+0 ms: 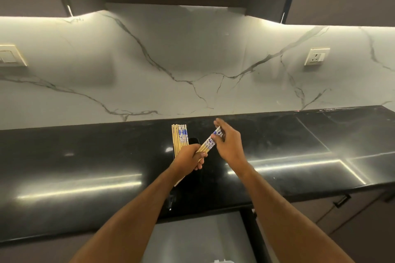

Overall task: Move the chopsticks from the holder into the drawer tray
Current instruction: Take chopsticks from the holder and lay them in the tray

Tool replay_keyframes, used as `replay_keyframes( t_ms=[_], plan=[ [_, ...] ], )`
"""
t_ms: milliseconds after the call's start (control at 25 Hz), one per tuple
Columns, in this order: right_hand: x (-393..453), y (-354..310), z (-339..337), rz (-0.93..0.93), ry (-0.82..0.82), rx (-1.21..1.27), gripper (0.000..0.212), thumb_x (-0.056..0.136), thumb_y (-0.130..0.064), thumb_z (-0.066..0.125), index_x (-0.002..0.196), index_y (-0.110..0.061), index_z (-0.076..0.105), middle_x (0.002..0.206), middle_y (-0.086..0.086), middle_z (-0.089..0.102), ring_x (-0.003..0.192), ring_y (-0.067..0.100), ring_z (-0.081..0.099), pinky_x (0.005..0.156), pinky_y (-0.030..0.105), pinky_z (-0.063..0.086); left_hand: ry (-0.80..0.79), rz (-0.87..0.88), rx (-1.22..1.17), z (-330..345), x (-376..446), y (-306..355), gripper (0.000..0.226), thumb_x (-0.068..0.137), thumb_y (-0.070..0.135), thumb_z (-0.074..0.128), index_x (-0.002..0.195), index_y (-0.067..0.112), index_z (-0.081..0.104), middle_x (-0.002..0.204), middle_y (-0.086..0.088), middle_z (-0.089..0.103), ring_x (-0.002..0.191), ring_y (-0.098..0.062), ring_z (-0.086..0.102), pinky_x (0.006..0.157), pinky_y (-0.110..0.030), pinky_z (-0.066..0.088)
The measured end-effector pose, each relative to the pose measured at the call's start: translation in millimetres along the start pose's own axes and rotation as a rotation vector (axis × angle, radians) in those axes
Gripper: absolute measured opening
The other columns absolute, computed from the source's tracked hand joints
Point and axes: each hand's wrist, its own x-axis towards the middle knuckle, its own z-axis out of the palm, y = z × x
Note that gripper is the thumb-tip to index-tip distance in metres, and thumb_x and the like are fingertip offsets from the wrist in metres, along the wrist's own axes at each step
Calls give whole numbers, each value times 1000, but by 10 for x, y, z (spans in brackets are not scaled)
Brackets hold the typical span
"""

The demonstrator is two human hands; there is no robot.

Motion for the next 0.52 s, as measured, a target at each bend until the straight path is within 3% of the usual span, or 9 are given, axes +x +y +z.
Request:
replay_keyframes(
  t_ms=[240,360,440,520],
  plan=[
    [-521,314,89,-109,-123,-274,33,96,-4,63,129,-4,64,124,12,68,114,23,64,101,39,53,-112,-109,160,78,-383,-270,12,103,20,55,104,12,65,85,-8,68,72,-18,64,77,-36,58],
    [-819,468,111,-289,-284,-569,40,94,-16,69,132,-4,64,134,13,64,125,27,58,106,42,48,-181,-167,317,225,-561,-482,14,102,21,57,110,13,67,93,-11,70,84,-26,69,85,-37,60],
    [-1040,583,181,-404,-428,-662,39,92,-16,72,128,-4,66,122,15,70,112,28,66,97,44,53,-254,-170,448,361,-655,-606,16,101,18,60,114,13,67,100,-11,70,93,-29,69,92,-40,58],
    [-1273,698,287,-399,-616,-734,31,97,-18,67,125,-8,65,111,13,72,98,25,69,91,39,56,-325,-144,622,485,-750,-717,24,99,12,62,123,13,64,111,-11,69,102,-28,67,100,-42,53]
  ],
)
